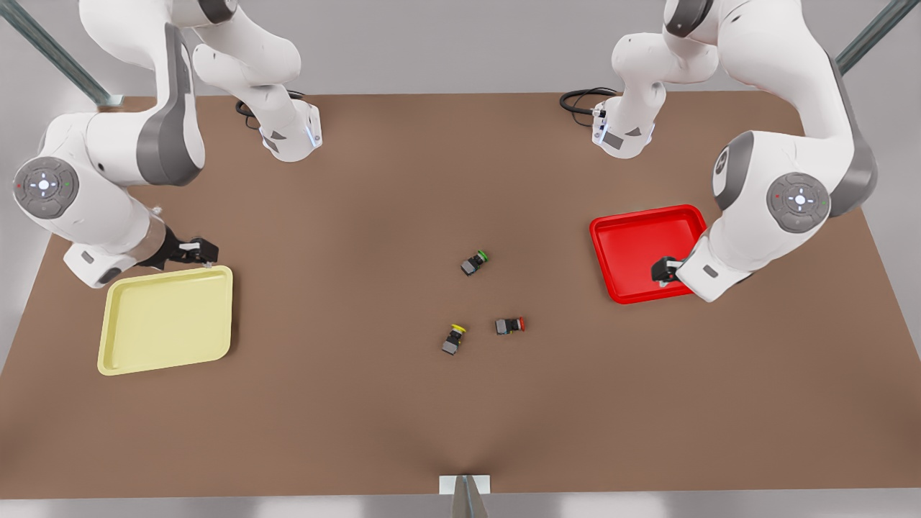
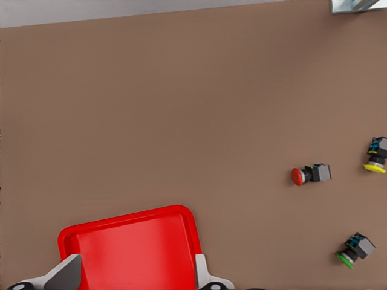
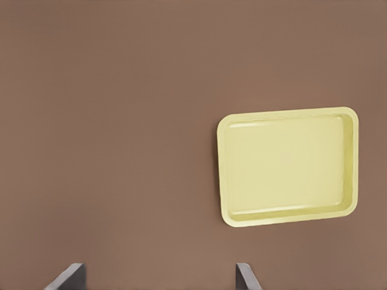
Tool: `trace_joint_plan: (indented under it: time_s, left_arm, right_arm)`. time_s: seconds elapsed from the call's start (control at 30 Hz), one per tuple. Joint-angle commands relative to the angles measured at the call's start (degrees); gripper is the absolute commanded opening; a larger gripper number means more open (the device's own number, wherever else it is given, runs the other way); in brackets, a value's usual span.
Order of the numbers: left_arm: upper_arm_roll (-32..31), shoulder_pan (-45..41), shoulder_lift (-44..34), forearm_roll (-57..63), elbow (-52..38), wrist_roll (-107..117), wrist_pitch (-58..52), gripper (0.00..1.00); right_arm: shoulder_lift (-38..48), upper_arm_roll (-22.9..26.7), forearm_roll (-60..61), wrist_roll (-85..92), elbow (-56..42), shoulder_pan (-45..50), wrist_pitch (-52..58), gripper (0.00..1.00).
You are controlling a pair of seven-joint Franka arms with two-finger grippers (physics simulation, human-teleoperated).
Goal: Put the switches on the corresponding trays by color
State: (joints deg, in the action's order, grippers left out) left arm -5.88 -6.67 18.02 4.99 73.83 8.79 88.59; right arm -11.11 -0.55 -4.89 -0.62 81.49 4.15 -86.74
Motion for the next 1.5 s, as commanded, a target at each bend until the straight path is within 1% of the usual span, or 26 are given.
trace_joint_plan:
  time_s: [0.0,0.1,0.13,0.17,0.23,0.3,0.33,0.37,0.43,0.47,0.5,0.53,0.57,0.6,0.63,0.67,0.77,0.83,0.87,0.97,1.13,1.2,1.23,1.3,1.47]
  left_arm:
    - [-0.01,-0.01,0.00,0.81,0.00,0.00,0.00,1.00]
    - [-0.01,-0.09,0.08,0.89,0.00,-0.26,0.00,1.00]
    - [-0.01,-0.09,0.52,0.81,0.00,-0.26,0.00,1.00]
    - [-0.01,-0.09,0.70,0.89,0.00,-0.61,0.00,1.00]
    - [-0.01,-0.09,0.96,0.89,0.09,-0.97,-0.09,1.00]
    - [-0.01,-0.09,1.05,0.81,0.26,-0.97,-0.09,1.00]
    - [-0.01,-0.09,1.05,0.72,0.26,-0.88,-0.09,1.00]
    - [-0.10,-0.01,1.22,0.54,0.26,-0.88,-0.09,1.00]
    - [-0.18,-0.01,1.40,0.54,0.17,-1.05,-0.09,1.00]
    - [-0.18,-0.01,1.49,0.54,0.18,-3.33,-0.09,1.00]
    - [-0.10,-0.01,1.49,0.63,0.17,-5.54,-0.09,1.00]
    - [-0.10,-0.01,1.49,0.63,0.26,-7.55,-0.09,1.00]
    - [-0.10,-0.01,1.58,0.63,0.26,-7.91,-0.09,1.00]
    - [-0.10,-0.01,1.58,0.63,0.26,-7.82,-0.09,1.00]
    - [-0.10,-0.01,1.67,0.63,0.26,-7.73,-0.09,1.00]
    - [-0.10,-0.01,2.02,0.72,0.18,-6.59,-0.09,1.00]
    - [-0.10,-0.09,3.33,0.02,0.17,7.82,0.53,1.00]
    - [-0.18,-0.09,4.56,-0.25,0.17,17.39,0.97,1.00]
    - [-0.19,-0.09,5.00,-1.39,0.17,20.12,1.06,1.00]
    - [-0.27,-0.09,5.71,-1.65,0.17,20.22,1.14,1.00]
    - [-0.27,-0.09,6.41,-1.65,0.17,20.13,1.49,1.00]
    - [-0.27,-0.09,6.41,-1.57,0.17,20.13,1.41,1.00]
    - [-0.18,-0.09,6.06,-1.48,0.09,19.95,1.32,1.00]
    - [-0.18,-0.09,5.71,-1.48,0.09,20.04,0.88,1.00]
    - [-0.18,-0.09,5.80,-1.48,0.09,20.04,0.97,1.00]
  right_arm:
    - [-0.05,0.02,-0.03,0.00,-0.02,-0.10,-0.09,1.00]
    - [-2.59,0.11,0.50,-0.96,-1.60,0.77,-0.45,1.00]
    - [-3.56,0.11,0.41,-7.55,-1.78,3.67,-0.53,1.00]
    - [-4.26,0.02,0.94,-10.37,-1.78,5.87,-3.16,1.00]
    - [-5.93,0.37,3.14,-10.63,-1.78,10.09,-6.25,1.00]
    - [-10.15,0.46,3.05,-19.77,-3.71,14.74,-6.33,1.00]
    - [-14.19,0.64,3.05,-25.40,-6.61,17.12,-6.51,1.00]
    - [-17.09,2.48,3.31,-29.34,-9.50,20.11,-6.95,1.00]
    - [-19.91,2.83,5.33,-42.53,-11.62,21.61,-7.30,1.00]
    - [-21.31,2.92,7.52,-43.50,-12.32,21.69,-7.91,1.00]
    - [-22.37,2.75,9.11,-48.15,-12.32,22.39,-11.86,1.00]
    - [-23.60,3.01,13.15,-54.31,-12.24,23.80,-15.91,1.00]
    - [-25.62,5.29,13.24,-55.81,-13.02,28.11,-18.20,1.00]
    - [-26.94,5.30,13.33,-57.13,-13.55,29.08,-18.90,1.00]
    - [-28.61,5.47,13.51,-60.90,-13.73,30.92,-22.24,1.00]
    - [-31.95,5.38,13.59,-65.13,-18.12,31.89,-22.51,1.00]
    - [-40.47,5.82,13.59,-65.83,-24.80,34.26,-25.14,1.00]
    - [-44.08,5.29,13.51,-66.62,-25.51,34.35,-30.41,1.00]
    - [-44.87,5.29,12.98,-65.14,-25.42,34.35,-30.33,1.00]
    - [-47.85,5.65,12.98,-54.58,-25.77,34.17,-27.78,1.00]
    - [-51.28,5.47,13.07,-51.68,-26.39,34.26,-28.04,1.00]
    - [-51.38,5.12,13.68,-51.68,-28.76,34.35,-27.78,1.00]
    - [-51.73,4.15,13.68,-51.68,-30.60,34.35,-28.31,1.00]
    - [-54.54,3.19,13.68,-51.68,-34.74,34.26,-29.01,1.00]
    - [-58.49,2.75,13.77,-52.03,-35.44,34.35,-32.52,1.00]
